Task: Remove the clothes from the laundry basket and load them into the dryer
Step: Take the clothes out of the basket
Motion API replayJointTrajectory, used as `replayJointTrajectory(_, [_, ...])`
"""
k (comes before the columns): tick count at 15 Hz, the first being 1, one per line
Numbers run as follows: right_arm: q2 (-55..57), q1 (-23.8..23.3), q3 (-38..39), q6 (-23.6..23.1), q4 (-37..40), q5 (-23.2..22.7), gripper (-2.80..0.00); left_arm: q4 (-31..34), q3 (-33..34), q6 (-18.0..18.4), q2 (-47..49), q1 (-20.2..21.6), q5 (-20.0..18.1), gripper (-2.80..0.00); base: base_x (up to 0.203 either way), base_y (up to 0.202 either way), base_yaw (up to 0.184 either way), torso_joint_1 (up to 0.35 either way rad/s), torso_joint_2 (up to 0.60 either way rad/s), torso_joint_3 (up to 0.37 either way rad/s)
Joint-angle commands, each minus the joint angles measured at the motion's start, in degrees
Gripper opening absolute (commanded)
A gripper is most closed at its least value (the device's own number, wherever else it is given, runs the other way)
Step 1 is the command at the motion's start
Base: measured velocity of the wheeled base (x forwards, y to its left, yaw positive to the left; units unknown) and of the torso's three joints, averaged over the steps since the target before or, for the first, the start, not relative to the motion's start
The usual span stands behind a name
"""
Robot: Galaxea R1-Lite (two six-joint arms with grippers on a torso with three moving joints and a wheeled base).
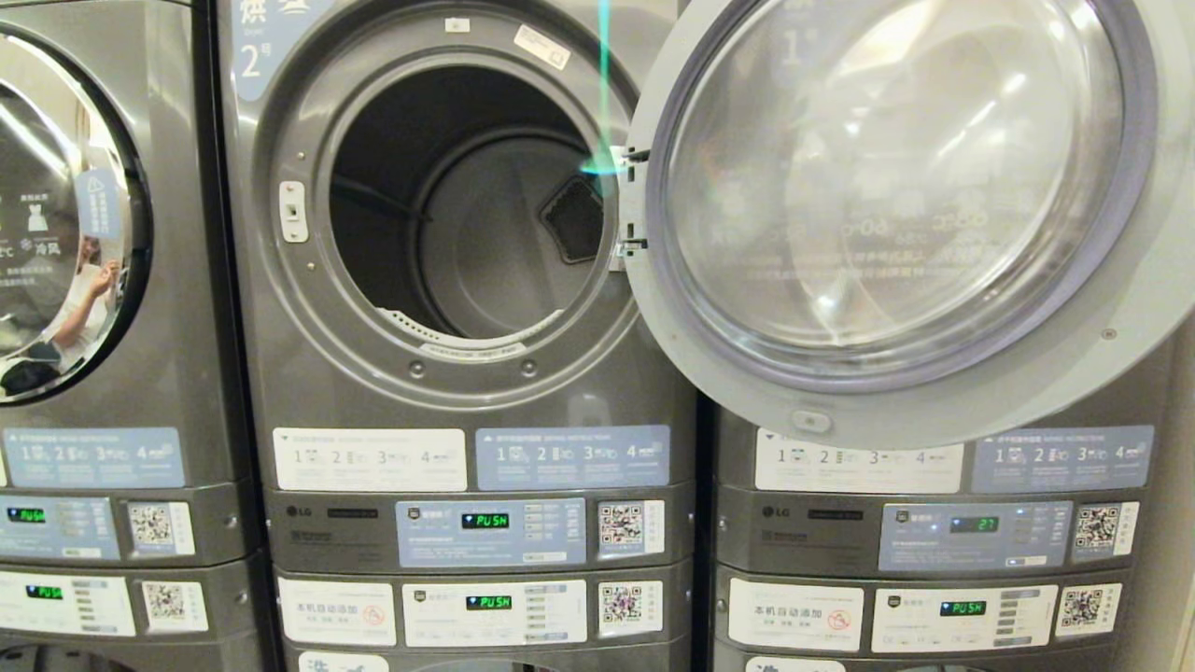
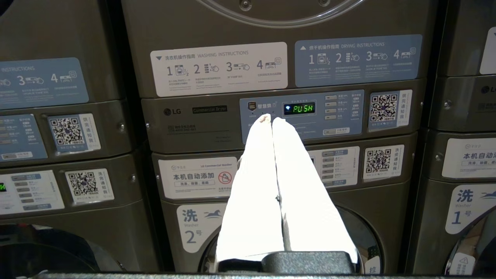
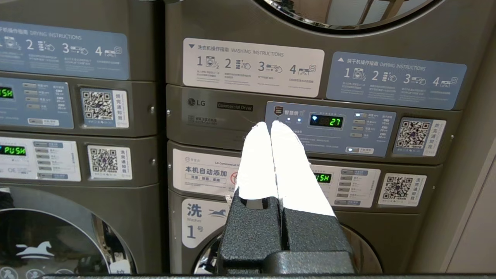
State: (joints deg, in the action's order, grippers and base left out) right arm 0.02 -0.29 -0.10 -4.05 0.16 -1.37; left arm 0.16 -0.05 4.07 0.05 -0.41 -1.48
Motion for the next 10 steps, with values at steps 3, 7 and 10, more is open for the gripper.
replayJointTrajectory(3, [-0.11,-0.06,0.01,-0.09,0.02,-0.04,-2.8,0.02,0.01,0.02,-0.05,0.05,-0.01,-2.8,0.0,0.0,0.0,-0.06,0.13,0.07])
replayJointTrajectory(7, [-0.11,0.03,0.01,0.18,0.02,0.05,-2.8,0.02,-0.04,-0.03,-0.05,-0.03,-0.01,-2.8,0.0,0.0,0.0,-0.054,0.13,0.07])
replayJointTrajectory(10, [-0.11,0.03,0.01,-0.35,0.02,0.05,-2.8,0.02,0.04,0.05,-0.05,-0.03,-0.01,-2.8,0.0,0.0,0.0,-0.058,0.13,0.071])
